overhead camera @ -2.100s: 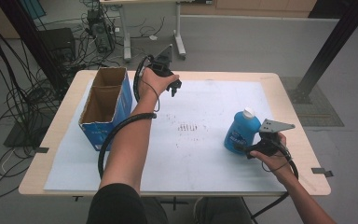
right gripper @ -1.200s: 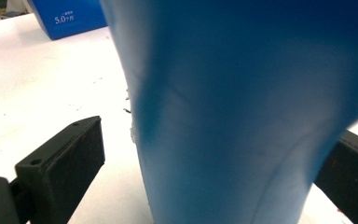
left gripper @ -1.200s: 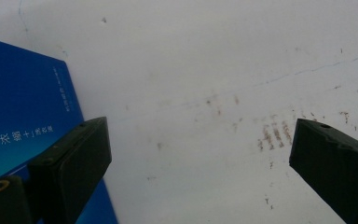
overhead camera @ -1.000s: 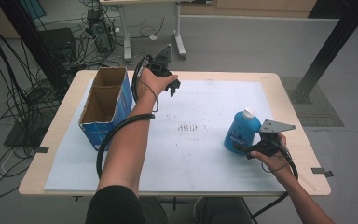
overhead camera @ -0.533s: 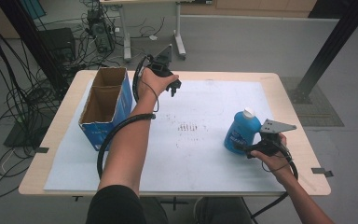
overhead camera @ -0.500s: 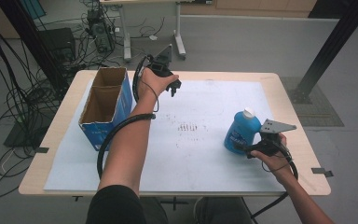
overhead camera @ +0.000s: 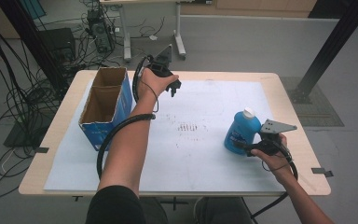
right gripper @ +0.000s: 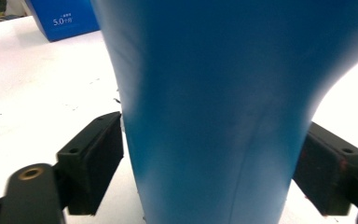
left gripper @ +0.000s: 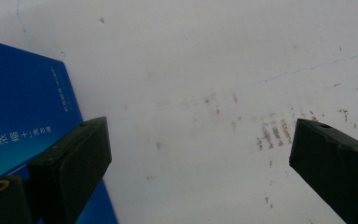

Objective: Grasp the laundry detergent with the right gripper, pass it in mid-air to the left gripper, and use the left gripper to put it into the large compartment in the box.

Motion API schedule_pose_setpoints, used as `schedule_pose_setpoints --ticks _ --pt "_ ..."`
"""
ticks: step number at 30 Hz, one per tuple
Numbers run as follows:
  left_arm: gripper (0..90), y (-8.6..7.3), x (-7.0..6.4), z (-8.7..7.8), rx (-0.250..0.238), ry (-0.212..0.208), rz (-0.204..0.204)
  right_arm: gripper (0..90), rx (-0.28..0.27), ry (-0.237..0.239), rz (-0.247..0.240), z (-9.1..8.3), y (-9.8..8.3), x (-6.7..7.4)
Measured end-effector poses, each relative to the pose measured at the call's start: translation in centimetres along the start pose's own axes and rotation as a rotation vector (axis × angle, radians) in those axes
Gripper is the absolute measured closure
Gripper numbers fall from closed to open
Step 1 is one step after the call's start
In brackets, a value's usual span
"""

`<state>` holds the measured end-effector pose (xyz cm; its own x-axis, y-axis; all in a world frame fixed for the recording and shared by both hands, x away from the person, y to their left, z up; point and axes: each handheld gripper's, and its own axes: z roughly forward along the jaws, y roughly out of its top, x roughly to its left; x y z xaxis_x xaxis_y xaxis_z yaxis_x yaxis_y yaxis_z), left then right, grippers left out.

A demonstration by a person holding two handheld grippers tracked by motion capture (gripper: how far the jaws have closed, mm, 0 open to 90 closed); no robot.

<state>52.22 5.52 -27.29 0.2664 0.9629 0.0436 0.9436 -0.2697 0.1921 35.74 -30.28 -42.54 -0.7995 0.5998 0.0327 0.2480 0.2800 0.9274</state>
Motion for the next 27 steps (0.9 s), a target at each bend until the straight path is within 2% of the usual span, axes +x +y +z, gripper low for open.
schedule_pose_setpoints --ticks 10,20,27 --pt "5.9 0.01 -0.01 0.03 -0.004 0.0 -0.003 25.6 -0.002 0.003 0.006 0.09 -0.19 -0.23" --pt "5.9 0.0 -0.08 -0.14 0.0 0.005 0.004 38.8 -0.01 0.033 0.013 0.11 -0.35 -0.25" --pt "5.9 0.02 -0.23 -0.29 -0.003 0.003 0.004 39.9 -0.01 0.039 0.006 0.1 -0.34 -0.29"
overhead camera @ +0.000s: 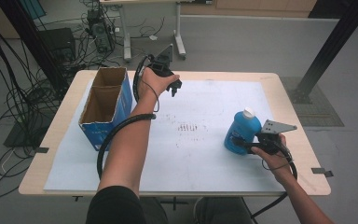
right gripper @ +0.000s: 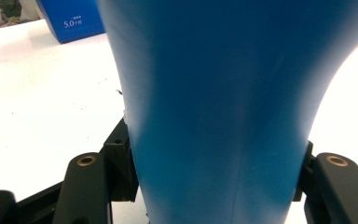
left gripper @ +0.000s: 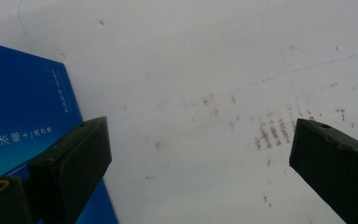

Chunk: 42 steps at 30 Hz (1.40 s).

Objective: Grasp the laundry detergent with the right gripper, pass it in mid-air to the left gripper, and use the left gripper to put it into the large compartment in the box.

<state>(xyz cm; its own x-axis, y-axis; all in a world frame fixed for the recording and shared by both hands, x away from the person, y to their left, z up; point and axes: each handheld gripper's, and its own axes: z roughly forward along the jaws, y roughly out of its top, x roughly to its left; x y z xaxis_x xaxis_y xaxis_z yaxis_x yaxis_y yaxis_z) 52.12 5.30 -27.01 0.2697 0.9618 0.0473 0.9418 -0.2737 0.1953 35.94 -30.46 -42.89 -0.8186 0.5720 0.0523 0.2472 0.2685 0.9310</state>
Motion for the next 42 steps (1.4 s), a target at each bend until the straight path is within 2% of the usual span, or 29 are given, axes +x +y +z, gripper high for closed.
schedule_pose_setpoints --ticks 27,42 --pt "5.9 0.0 0.07 -0.21 -0.006 0.004 -0.002 41.0 0.008 -0.001 -0.012 -0.02 0.1 0.05" --pt "5.9 -0.24 0.56 -0.62 -0.009 0.012 -0.005 41.2 0.018 -0.008 -0.016 -0.02 0.22 0.15"
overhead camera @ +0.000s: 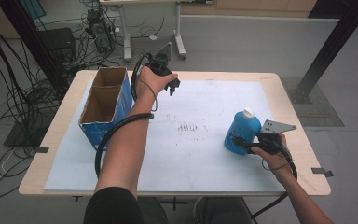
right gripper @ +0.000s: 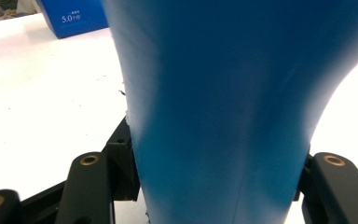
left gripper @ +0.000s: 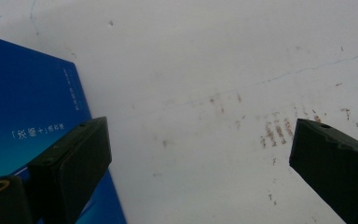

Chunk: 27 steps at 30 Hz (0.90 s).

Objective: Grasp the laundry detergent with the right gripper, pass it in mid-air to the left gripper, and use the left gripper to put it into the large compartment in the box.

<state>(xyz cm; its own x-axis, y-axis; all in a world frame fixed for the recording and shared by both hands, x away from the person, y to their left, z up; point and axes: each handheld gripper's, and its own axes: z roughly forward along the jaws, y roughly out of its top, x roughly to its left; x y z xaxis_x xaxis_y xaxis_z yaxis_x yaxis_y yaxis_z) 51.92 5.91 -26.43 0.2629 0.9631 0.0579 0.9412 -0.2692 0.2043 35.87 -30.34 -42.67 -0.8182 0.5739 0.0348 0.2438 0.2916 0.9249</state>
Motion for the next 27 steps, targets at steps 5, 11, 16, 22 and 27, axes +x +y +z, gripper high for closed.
schedule_pose_setpoints --ticks 5,11,16,22,27 --pt "5.9 -0.14 0.29 -0.16 -0.002 0.004 -0.004 41.2 0.001 0.0 0.002 0.0 0.02 0.01" --pt "5.9 -0.29 0.53 -0.22 0.0 0.005 -0.004 41.2 0.003 0.003 0.002 0.01 0.03 -0.03" --pt "5.9 -0.3 0.47 -0.16 -0.002 0.007 -0.006 41.2 -0.002 0.007 0.0 0.01 -0.03 -0.09" --pt "5.9 -0.24 0.38 -0.27 -0.004 0.008 -0.001 41.3 -0.004 0.005 -0.001 0.01 -0.06 -0.09" --pt "5.9 -0.24 0.43 -0.38 -0.004 0.011 0.003 41.6 -0.002 0.004 -0.005 -0.01 -0.04 -0.07"
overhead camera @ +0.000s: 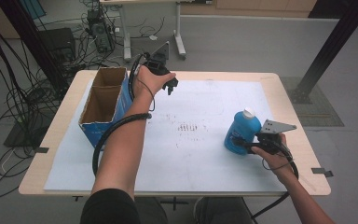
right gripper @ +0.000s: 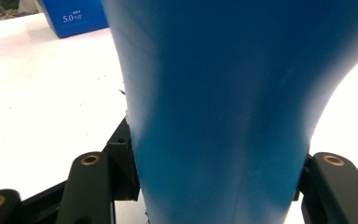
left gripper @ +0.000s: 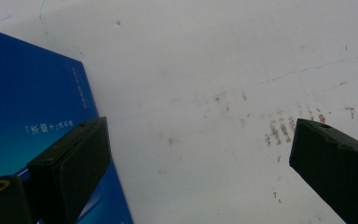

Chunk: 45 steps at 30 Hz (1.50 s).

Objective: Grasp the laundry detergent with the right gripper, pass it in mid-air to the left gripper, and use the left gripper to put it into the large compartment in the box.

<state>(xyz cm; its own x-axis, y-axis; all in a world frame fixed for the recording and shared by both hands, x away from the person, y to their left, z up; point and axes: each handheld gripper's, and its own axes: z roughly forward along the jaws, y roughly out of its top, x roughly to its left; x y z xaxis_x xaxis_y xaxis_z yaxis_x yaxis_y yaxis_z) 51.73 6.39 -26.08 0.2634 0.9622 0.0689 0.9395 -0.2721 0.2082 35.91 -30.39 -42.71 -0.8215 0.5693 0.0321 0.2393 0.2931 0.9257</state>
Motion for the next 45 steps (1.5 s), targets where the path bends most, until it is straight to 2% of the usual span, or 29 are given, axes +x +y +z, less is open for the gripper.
schedule_pose_setpoints --ticks 17,45 --pt "5.9 -0.02 0.0 -0.17 0.001 0.01 0.002 44.4 0.005 -0.014 0.007 -0.01 0.09 0.13" --pt "6.0 0.32 0.09 -0.37 0.0 0.004 0.008 44.7 0.011 -0.029 0.023 0.06 0.26 0.28"
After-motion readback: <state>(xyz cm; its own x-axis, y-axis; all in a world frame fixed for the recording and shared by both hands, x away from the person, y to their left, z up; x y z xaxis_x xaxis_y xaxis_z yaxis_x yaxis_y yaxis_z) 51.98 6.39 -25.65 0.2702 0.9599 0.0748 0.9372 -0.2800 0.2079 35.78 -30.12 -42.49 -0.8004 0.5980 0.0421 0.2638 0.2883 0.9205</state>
